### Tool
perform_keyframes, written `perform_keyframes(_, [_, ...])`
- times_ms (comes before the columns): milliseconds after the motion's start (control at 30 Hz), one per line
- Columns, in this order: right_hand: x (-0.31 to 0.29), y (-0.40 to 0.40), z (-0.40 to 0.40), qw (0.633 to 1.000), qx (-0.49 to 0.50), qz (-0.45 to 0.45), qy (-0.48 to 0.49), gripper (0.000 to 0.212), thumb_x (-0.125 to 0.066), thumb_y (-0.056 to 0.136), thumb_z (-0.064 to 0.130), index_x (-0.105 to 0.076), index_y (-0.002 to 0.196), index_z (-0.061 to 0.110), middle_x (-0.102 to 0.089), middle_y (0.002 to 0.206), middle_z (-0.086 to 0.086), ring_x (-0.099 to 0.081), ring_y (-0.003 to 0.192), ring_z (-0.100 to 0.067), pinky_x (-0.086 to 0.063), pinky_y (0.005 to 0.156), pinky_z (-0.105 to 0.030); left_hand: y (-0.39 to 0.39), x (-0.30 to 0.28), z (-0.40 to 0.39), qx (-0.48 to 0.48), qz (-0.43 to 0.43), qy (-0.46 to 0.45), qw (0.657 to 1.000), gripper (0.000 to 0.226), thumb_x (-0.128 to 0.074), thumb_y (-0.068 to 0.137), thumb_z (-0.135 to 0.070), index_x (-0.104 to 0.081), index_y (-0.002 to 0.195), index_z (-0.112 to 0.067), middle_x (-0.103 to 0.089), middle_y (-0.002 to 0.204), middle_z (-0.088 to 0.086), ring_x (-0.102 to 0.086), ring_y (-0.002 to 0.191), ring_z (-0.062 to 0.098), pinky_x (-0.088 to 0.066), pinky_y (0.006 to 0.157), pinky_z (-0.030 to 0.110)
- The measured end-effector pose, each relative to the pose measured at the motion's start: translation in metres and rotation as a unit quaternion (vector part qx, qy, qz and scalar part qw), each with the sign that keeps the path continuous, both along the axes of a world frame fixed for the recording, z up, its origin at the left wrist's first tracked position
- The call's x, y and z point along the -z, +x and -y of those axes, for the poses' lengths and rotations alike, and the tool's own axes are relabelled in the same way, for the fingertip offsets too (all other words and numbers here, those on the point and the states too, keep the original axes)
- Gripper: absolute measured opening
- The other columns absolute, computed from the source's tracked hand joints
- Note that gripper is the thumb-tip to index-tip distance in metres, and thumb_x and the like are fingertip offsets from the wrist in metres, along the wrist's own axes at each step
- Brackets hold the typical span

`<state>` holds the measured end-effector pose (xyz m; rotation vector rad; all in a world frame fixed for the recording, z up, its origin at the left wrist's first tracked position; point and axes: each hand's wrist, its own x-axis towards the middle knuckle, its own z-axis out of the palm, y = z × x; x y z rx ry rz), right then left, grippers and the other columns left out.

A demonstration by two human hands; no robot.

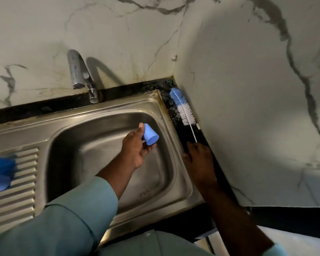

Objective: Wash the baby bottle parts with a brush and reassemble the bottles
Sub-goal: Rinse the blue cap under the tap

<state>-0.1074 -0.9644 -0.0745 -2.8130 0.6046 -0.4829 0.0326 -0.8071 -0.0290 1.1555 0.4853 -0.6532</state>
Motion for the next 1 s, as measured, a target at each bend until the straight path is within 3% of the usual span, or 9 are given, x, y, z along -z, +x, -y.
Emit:
perform_keyframes(167, [-0.021, 0.072, -0.061, 0.988, -0.127, 0.007, 0.091, 0.023, -0.058, 0.075, 0.006, -0.072, 0.093, 0.007, -0.064, 0.080, -0.015, -0.062, 0.074, -0.036, -0.044, 0.071, -0.034, 0.024, -0.005, -0.047, -0.040, 0.009, -0.011, 0.999, 0.020, -0.067, 0.091, -0.026, -0.063, 0.104, -0.012, -0.063, 0.102, 0.011, -0.068, 0.081, 0.022, -0.060, 0.073, 0.039])
perform_keyframes(233, [-0.029, 0.107, -0.089, 0.973, -0.181, 0.017, 0.141, 0.031, -0.057, 0.079, 0.003, -0.070, 0.107, 0.002, -0.069, 0.097, -0.020, -0.066, 0.090, -0.037, -0.050, 0.083, -0.036, 0.040, -0.001, -0.069, -0.095, -0.012, -0.010, 0.995, 0.024, -0.072, 0.088, -0.027, -0.063, 0.102, -0.010, -0.063, 0.106, 0.015, -0.068, 0.091, 0.028, -0.059, 0.079, 0.045])
perform_keyframes(333, [-0.043, 0.167, -0.129, 0.936, -0.215, -0.020, 0.280, 0.042, -0.058, 0.091, 0.016, -0.055, 0.132, 0.008, -0.054, 0.136, -0.013, -0.049, 0.128, -0.027, -0.036, 0.110, -0.041, 0.064, 0.012, -0.103, -0.176, -0.089, -0.054, 0.979, 0.066, -0.079, 0.070, -0.034, -0.057, 0.125, -0.003, -0.063, 0.121, 0.024, -0.066, 0.106, 0.038, -0.054, 0.089, 0.054])
perform_keyframes(400, [-0.049, 0.209, -0.152, 0.924, -0.193, -0.024, 0.331, 0.051, -0.060, 0.092, 0.019, -0.045, 0.141, 0.016, -0.046, 0.145, -0.006, -0.041, 0.135, -0.021, -0.032, 0.114, -0.037, 0.076, 0.016, -0.120, -0.192, -0.107, -0.061, 0.974, 0.061, -0.072, 0.081, -0.035, -0.053, 0.130, -0.004, -0.062, 0.124, 0.022, -0.066, 0.106, 0.036, -0.053, 0.089, 0.053])
perform_keyframes(500, [-0.050, 0.260, -0.173, 0.946, -0.227, -0.042, 0.228, 0.056, -0.052, 0.096, 0.018, -0.030, 0.148, 0.017, -0.033, 0.154, -0.005, -0.026, 0.143, -0.026, -0.026, 0.115, -0.039, 0.091, 0.017, -0.135, -0.197, -0.081, -0.028, 0.977, 0.032, -0.052, 0.101, -0.031, -0.051, 0.121, -0.007, -0.060, 0.106, 0.016, -0.063, 0.091, 0.028, -0.054, 0.081, 0.046])
perform_keyframes(700, [-0.025, 0.309, -0.170, 0.932, -0.356, -0.062, 0.034, 0.053, -0.043, 0.092, 0.004, -0.040, 0.144, 0.017, -0.035, 0.152, -0.002, -0.027, 0.143, -0.024, -0.004, 0.116, -0.026, 0.107, 0.039, -0.133, -0.145, -0.102, -0.020, 0.984, 0.021, -0.058, 0.098, -0.028, -0.060, 0.100, -0.007, -0.064, 0.084, 0.013, -0.063, 0.072, 0.023, -0.053, 0.068, 0.036])
perform_keyframes(767, [-0.018, 0.325, -0.159, 0.904, -0.417, -0.093, 0.013, 0.054, -0.042, 0.088, -0.001, -0.047, 0.140, 0.015, -0.039, 0.150, -0.004, -0.026, 0.143, -0.023, 0.004, 0.113, -0.021, 0.109, 0.045, -0.130, -0.145, -0.112, -0.038, 0.982, 0.019, -0.059, 0.098, -0.025, -0.060, 0.102, -0.006, -0.065, 0.092, 0.015, -0.064, 0.080, 0.024, -0.055, 0.076, 0.038])
perform_keyframes(867, [-0.014, 0.345, -0.150, 0.873, -0.463, -0.153, 0.003, 0.053, -0.033, 0.087, 0.010, -0.049, 0.138, 0.016, -0.039, 0.150, -0.004, -0.028, 0.142, -0.021, -0.009, 0.120, -0.033, 0.113, 0.056, -0.124, -0.156, -0.128, -0.057, 0.978, 0.024, -0.060, 0.097, -0.024, -0.057, 0.112, -0.004, -0.064, 0.105, 0.019, -0.065, 0.090, 0.027, -0.057, 0.078, 0.039])
perform_keyframes(1000, [-0.011, 0.357, -0.143, 0.860, -0.487, -0.151, 0.008, 0.058, -0.045, 0.083, -0.009, -0.047, 0.138, 0.009, -0.045, 0.145, -0.009, -0.037, 0.137, -0.021, 0.004, 0.109, -0.009, 0.115, 0.064, -0.113, -0.164, -0.151, -0.077, 0.972, 0.021, -0.060, 0.097, -0.026, -0.058, 0.099, -0.005, -0.067, 0.095, 0.017, -0.067, 0.086, 0.025, -0.058, 0.075, 0.038])
